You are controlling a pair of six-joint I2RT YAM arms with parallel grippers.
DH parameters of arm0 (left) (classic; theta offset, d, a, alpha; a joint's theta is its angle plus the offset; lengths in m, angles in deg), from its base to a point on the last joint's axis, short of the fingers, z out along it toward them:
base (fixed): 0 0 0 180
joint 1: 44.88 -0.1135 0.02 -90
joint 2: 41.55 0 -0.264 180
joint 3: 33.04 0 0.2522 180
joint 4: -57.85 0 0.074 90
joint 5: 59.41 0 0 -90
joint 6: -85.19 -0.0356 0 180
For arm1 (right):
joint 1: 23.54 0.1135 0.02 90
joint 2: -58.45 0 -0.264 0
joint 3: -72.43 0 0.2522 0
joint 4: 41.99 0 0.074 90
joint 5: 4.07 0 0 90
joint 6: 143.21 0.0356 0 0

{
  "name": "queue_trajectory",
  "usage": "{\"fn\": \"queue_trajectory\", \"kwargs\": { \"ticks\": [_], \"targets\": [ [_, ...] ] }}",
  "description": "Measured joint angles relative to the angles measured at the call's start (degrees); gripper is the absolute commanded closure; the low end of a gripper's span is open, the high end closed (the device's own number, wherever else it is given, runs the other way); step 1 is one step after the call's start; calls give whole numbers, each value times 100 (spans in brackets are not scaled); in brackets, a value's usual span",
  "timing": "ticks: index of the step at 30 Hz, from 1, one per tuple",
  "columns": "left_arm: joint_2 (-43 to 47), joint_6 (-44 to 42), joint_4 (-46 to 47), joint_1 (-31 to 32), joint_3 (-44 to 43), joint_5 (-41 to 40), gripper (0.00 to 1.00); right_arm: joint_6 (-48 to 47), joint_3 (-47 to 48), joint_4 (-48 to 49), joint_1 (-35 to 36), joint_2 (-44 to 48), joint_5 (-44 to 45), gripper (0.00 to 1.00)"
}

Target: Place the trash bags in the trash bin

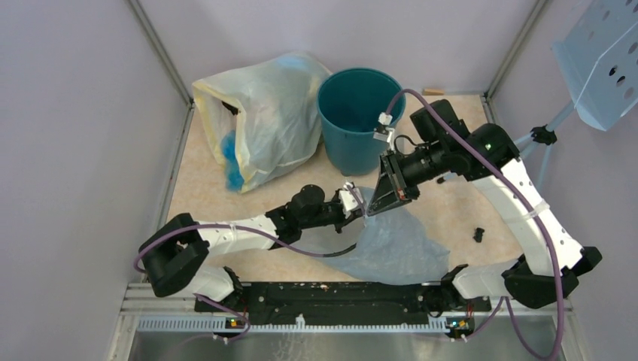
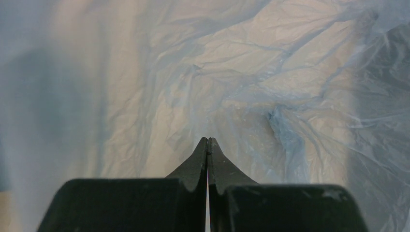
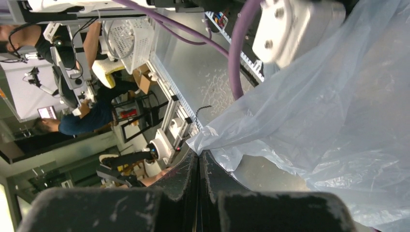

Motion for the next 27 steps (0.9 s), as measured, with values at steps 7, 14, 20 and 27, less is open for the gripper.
{"fn": "queue_trajectory", "kwargs": {
  "ticks": [7, 14, 20, 27],
  "targets": [
    [-33, -153, -251, 446, -92, -785, 100, 94, 396, 33, -76, -225, -35, 100],
    [96, -214, -457, 629, -96, -938, 100, 129, 409, 37, -592, -229, 87, 100],
    [140, -254, -693, 754, -140, -776, 100, 249, 382, 291, -605, -256, -203, 100],
    [-610, -111, -870, 758, -1132, -81, 100, 654, 264, 949, -605, -240, -684, 100]
  ]
}}
